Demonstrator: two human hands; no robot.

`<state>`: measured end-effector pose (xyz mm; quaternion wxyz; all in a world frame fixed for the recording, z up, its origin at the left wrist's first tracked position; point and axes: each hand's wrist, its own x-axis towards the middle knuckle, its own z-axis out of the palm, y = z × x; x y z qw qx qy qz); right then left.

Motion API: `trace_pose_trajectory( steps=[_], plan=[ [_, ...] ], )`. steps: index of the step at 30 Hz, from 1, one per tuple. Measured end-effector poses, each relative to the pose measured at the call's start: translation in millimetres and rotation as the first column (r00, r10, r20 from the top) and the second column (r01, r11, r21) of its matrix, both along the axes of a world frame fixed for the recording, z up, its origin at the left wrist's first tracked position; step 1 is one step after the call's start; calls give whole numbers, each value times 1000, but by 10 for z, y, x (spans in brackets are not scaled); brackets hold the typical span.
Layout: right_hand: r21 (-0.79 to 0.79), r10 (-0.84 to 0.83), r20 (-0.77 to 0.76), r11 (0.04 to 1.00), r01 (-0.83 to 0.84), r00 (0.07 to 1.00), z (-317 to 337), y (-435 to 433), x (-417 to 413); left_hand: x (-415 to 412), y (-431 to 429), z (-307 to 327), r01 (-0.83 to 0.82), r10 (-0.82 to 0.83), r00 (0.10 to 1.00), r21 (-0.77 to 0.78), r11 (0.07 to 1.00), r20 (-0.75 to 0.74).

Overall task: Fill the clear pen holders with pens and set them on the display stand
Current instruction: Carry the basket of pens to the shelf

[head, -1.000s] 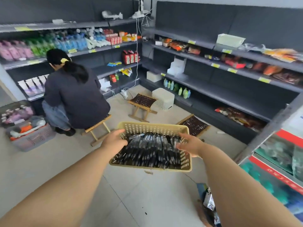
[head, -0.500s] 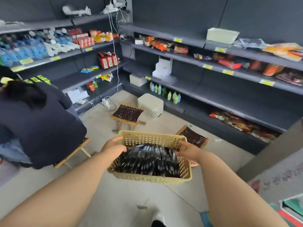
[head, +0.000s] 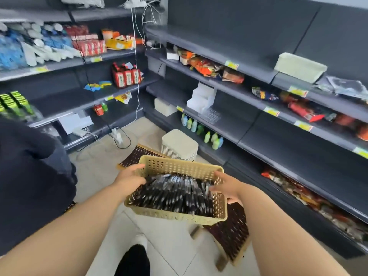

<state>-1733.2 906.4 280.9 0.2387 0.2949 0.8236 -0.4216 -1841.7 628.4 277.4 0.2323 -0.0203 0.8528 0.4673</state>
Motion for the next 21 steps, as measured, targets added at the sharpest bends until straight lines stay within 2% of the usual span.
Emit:
trace_pose_trajectory(
  steps=[5, 11, 16, 21],
  plan=[
    [-56, -86, 38, 995, 88, 996, -143, 283, -1094, -1358, 335, -144, 63, -63, 997, -11, 998, 37],
    [-120, -250, -78, 963, 240, 965, -37, 702, -2144, -2697, 1050, 99, 89, -88, 996, 51, 995, -25],
    [-96, -332, -195, 943, 319, 923, -91, 1382, -2905, -3542, 1836, 171, 35, -29, 998, 132, 991, -49],
    [-181, -368, -148, 922, 341, 918, -256, 2302, -3802, -4369, 2688, 65, -92, 94, 996, 128, 988, -3]
  ],
)
